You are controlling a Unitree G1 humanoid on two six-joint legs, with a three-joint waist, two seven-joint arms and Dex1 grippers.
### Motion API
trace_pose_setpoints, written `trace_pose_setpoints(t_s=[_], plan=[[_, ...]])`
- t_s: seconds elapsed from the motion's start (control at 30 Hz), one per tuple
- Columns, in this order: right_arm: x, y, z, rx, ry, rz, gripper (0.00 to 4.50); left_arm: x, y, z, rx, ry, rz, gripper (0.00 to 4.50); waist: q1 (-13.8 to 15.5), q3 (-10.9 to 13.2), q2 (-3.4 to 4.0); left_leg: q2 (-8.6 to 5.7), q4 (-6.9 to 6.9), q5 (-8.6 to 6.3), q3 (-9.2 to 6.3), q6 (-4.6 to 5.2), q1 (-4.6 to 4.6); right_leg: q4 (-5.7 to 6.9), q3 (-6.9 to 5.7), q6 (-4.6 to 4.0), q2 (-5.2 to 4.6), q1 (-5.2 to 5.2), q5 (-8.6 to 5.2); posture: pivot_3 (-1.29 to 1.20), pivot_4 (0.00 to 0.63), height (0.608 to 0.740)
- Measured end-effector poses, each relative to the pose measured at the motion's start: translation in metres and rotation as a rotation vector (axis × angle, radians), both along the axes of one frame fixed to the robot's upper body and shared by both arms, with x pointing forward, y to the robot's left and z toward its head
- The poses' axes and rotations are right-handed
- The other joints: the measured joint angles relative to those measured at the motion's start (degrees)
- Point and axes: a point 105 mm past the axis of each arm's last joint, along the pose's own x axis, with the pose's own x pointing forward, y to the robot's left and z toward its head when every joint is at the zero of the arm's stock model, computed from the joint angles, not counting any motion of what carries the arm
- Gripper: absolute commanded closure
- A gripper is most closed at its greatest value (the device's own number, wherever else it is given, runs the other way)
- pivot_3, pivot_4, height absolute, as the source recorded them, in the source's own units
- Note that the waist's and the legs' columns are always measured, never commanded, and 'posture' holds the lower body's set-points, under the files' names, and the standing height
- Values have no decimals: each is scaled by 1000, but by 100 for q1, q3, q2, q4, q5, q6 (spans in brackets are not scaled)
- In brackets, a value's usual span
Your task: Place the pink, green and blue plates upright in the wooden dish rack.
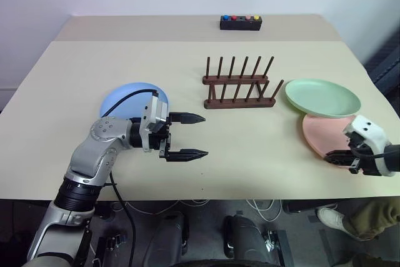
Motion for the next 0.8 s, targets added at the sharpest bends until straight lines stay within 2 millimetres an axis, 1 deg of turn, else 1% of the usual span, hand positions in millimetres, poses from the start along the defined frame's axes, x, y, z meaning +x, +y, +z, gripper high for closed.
trace_pose_setpoints(t_s=[0.1,0.17,0.4,0.47,0.53,0.63,0.7,0.73,0.8], plan=[[-7,1,32,88,4,36,4428,1,0,-1,-2,4,3,0,18,1,-1,1,-1,0,-4,1,-1,0,-1,0,0,0,0,0,150,735],[-12,1,44,121,17,60,4428,3,1,-2,-2,11,10,0,24,1,-1,0,-1,-2,-3,3,-2,-3,-1,0,-2,0,0,0,150,735],[-20,-1,50,213,72,78,4428,4,1,-3,-3,14,18,0,13,1,0,-3,-1,-3,-1,4,-3,-3,3,-11,-6,-3,-7,0,150,735],[-18,2,58,260,54,86,4428,5,2,-3,-5,13,25,0,-3,2,2,-3,-1,-3,0,3,-3,-2,5,-12,-7,-5,-7,0,150,735],[-14,5,72,313,12,93,4428,6,2,-2,-9,12,35,0,-5,1,3,-2,-1,-3,1,3,-3,-2,5,-14,-7,-7,-8,0,150,735],[-6,12,100,433,-82,115,4428,8,3,0,-17,6,47,0,6,2,3,-2,-1,-4,1,3,-5,-4,5,-14,-8,-7,-8,0,150,735],[-1,13,114,508,-131,115,4428,9,4,0,-19,5,53,0,7,2,2,-3,-1,-4,1,3,-7,-6,6,-14,-10,-8,-8,0,150,735],[4,13,127,573,-185,108,4428,10,4,1,-23,4,64,0,8,2,2,-4,-1,-4,2,3,-8,-6,6,-16,-11,-9,-9,0,150,735],[9,14,138,624,-225,100,4428,12,5,3,-29,-1,75,0,14,3,1,-4,-1,-4,1,3,-9,-6,6,-15,-16,-9,-8,0,150,735]])
